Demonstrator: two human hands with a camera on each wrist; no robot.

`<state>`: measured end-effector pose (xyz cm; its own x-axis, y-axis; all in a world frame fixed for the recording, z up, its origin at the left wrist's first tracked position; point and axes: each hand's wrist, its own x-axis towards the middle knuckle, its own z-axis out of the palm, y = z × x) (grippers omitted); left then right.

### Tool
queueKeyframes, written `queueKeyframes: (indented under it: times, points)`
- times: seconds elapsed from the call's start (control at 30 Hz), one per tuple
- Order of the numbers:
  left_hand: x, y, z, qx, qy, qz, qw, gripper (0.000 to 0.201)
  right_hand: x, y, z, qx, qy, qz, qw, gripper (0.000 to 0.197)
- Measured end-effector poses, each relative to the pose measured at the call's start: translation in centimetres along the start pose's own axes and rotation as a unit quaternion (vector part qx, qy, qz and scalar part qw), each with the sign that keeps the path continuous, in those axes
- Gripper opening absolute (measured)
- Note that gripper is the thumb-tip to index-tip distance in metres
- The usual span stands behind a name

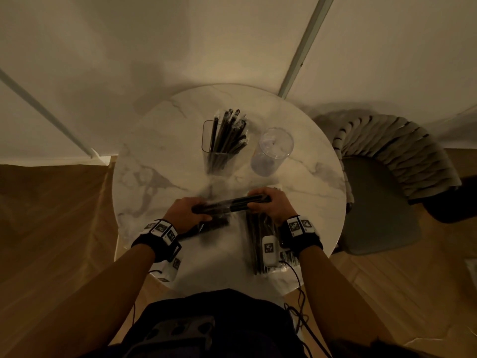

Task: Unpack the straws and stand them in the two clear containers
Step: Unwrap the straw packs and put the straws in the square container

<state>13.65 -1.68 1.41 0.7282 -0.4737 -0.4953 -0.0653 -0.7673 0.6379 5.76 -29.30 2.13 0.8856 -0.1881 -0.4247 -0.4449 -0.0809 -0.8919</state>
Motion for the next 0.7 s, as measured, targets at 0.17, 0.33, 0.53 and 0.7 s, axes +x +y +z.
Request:
queueKeyframes:
  times: [0.17, 0.33, 0.53, 0.7]
  points:
    - [-0.1, -0.2, 0.0, 0.016, 0.003, -0.003, 1.000, 0.029, 0.0, -0.4, -1.0, -0.016, 0.021, -0.007, 1.000, 0.022]
    - [-0.1, -0.4, -0.4, 0.055, 0.009, -0.023, 0.998, 0.041, -0.7, -2.2, -4.7, -0.054, 0.049, -0.014, 0.997, 0.022]
    - [0.0, -0.4, -0.3, 0.087, 0.014, -0.014, 0.996, 0.045, -2.0, -4.6, -10.2, -0.064, 0.059, -0.018, 0.996, 0.020]
    - [0.1, 0.4, -0.1, 0.098, 0.007, -0.006, 0.995, 0.053, -3.3, -6.1, -13.2, -0.072, 0.079, -0.009, 0.994, 0.021]
